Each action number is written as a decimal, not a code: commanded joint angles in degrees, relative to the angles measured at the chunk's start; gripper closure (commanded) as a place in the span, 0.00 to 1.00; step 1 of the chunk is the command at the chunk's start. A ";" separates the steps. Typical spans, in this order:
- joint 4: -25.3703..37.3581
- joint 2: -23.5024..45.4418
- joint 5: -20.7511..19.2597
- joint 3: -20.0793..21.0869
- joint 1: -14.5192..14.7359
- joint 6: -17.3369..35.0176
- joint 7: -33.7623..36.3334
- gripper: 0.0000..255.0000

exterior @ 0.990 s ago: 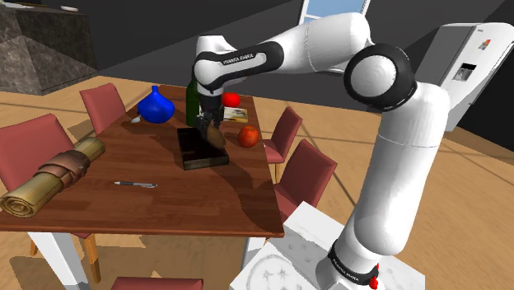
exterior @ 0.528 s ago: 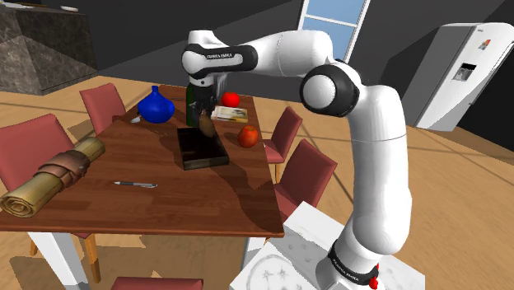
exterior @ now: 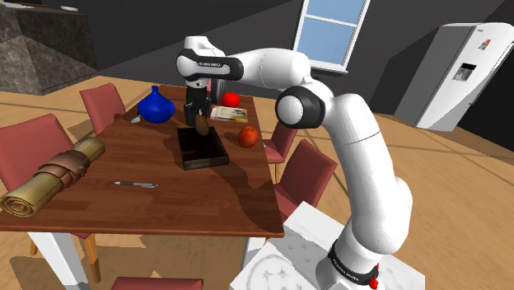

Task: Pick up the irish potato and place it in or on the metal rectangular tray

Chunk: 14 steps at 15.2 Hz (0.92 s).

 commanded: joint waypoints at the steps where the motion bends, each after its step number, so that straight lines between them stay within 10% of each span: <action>1: -1.13 0.28 -0.02 -0.01 -0.04 1.45 0.05 1.00; 14: -6.77 0.50 -0.13 0.01 -0.14 7.30 0.40 1.00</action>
